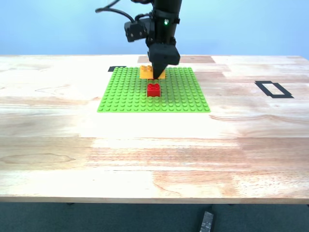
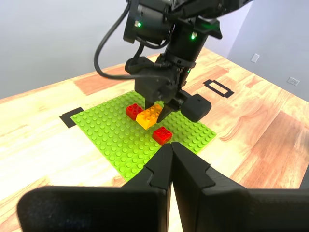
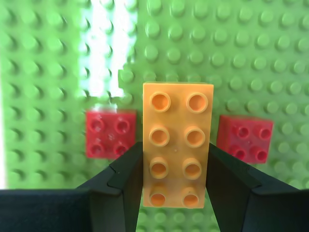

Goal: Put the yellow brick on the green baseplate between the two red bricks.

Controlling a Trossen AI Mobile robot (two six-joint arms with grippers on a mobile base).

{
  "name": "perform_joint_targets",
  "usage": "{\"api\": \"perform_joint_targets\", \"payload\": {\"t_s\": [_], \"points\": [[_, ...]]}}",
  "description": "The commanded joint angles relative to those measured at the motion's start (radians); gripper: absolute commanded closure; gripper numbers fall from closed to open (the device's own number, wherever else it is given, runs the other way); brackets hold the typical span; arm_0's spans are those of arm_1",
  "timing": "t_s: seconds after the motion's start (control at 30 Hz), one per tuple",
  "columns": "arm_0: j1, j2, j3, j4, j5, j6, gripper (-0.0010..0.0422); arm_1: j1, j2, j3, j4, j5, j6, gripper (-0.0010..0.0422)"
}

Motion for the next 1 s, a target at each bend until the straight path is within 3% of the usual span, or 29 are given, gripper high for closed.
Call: {"api": "perform_joint_targets", "payload": {"t_s": [0.03,1.0], "points": [[0.000,0.000,0.001,0.000,0.000,0.000,0.0412,-0.008,0.004,-0.009,0.006,-0.004,0.009,0.0411],[0.000,0.000,0.001,0.001,0.000,0.001,0.0413,-0.024,0.004,-0.075,0.110,-0.008,0.034,0.0402]]}}
